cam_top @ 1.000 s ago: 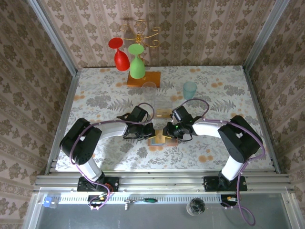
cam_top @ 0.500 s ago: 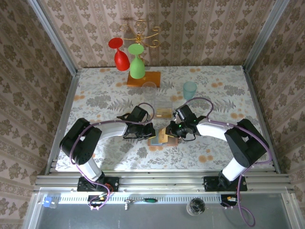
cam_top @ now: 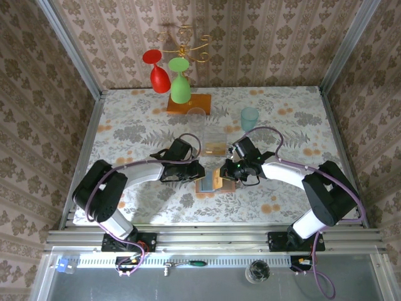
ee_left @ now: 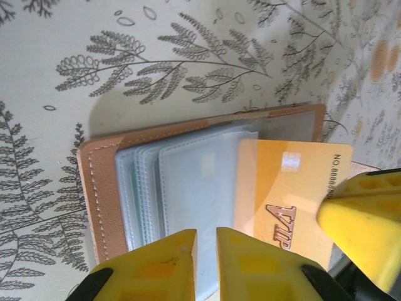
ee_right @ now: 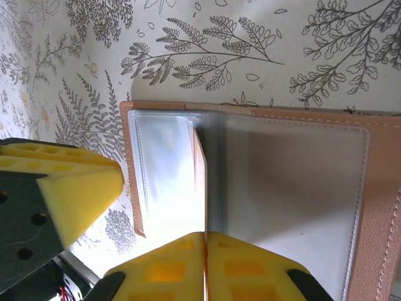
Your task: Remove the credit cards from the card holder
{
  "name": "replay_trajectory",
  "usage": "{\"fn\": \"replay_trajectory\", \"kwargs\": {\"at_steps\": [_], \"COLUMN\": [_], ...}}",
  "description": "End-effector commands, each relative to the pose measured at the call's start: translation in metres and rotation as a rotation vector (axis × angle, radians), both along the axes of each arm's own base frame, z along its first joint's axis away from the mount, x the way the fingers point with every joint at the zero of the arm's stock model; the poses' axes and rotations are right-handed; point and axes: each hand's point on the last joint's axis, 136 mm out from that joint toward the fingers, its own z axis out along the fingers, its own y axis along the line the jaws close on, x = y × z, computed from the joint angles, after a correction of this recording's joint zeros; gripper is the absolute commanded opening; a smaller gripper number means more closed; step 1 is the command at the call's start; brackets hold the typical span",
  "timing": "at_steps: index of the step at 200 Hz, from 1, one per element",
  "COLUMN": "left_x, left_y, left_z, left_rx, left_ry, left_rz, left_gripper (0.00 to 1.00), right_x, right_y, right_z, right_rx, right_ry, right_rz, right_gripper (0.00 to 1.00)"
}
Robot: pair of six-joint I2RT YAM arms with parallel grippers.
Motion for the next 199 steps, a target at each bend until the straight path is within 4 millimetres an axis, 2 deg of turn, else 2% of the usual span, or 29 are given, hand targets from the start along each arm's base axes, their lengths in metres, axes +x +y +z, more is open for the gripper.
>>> {"fn": "replay_trajectory", "kwargs": {"at_steps": [1,34,100,148,199], "left_x": [0.002,0.004,0.006,0.005,0.001], "left_y": [0.005,0.006,0.017,0.026,0.033], "left_z": [0.010,0.020,0.019,0.018,0.021], "left_rx": [-0.010,-0.032,-0.029,-0.026,-0.022], "left_ry": [-0.023,-0.053,-0.044,-0.045,-0.054], "left_rz": [0.017,0.017,0.050,0.074,0.089], "left_gripper": [0.16,0.16,0.13,0.14,0.15], "right_x": [0.004,0.005,0.007,-0.001,-0.007], "right_y": [-0.004,-0.004,-0.008,-0.018,-0.021], "right_z": [0.013,0.022,0.036,0.036,0.037], "right_rx": [-0.022,-0.025,-0.104,-0.244,-0.380], "right_ry": [-0.031,-0.049,-0.099,-0.168,-0.237], "right_rz": [0.004,0.013,0.113,0.389,0.758], "right_gripper": [0.08,0.07,0.07,0.06,0.07]}}
